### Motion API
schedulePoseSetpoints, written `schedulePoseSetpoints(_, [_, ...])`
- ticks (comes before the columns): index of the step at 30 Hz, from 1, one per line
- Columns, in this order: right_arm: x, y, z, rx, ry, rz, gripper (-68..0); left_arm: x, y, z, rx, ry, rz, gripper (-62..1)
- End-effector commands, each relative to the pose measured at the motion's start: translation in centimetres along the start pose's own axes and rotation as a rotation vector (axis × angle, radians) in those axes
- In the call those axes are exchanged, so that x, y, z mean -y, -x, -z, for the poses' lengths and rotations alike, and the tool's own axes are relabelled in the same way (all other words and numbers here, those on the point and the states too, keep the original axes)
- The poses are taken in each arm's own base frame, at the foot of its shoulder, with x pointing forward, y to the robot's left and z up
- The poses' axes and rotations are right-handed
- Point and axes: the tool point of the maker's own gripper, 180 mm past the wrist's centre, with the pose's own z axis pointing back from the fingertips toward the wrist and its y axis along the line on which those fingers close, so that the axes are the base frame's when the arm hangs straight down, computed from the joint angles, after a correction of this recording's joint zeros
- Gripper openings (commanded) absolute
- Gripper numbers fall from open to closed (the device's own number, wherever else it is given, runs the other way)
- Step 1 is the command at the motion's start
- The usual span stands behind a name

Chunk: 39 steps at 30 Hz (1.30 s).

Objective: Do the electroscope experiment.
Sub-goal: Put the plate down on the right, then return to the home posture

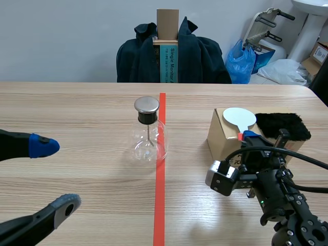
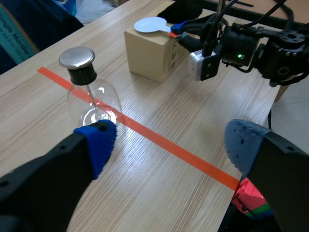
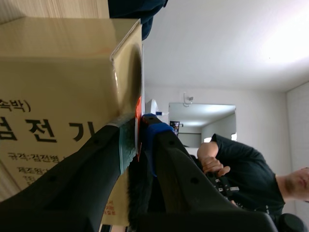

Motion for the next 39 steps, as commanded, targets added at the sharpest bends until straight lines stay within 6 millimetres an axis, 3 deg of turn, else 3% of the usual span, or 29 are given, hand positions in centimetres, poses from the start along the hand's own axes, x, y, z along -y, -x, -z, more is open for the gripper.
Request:
schedulePoseSetpoints(1, [2.5, 0.1, 0.6, 0.002, 0.098, 0.016, -55.6, -0.5, -0.9, -0.1, 0.049, -0.043, -0.037, -3.8])
schedulePoseSetpoints(5, [2.5, 0.1, 0.6, 0.004, 0.098, 0.014, -26.0, -1.1, -1.9, -0.5, 0.08, -0.102, -0.041, 1.4])
schedulePoseSetpoints(8, [2.5, 0.1, 0.6, 0.006, 0.098, 0.012, -14.0, -2.0, -2.1, -0.7, 0.098, -0.169, -0.043, 1.4])
schedulePoseSetpoints(19, [1.5, 0.4, -0.4, 0.007, 0.064, 0.015, -12.4, -3.7, -2.5, -1.5, 0.155, -0.318, -0.07, 1.4])
schedulePoseSetpoints(32, [-2.5, 2.4, -6.0, -0.087, -0.104, 0.133, -12.3, -4.7, -2.3, -1.9, 0.149, -0.382, -0.053, 1.4])
schedulePoseSetpoints(35, [-2.3, 3.4, -6.9, -0.119, -0.119, 0.208, -10.6, -4.6, -2.3, -1.8, 0.146, -0.38, -0.046, 1.4])
schedulePoseSetpoints(39, [-0.1, 4.6, -6.9, -0.128, -0.092, 0.351, 0.4, -4.4, -2.1, -1.7, 0.13, -0.369, -0.012, 1.4])
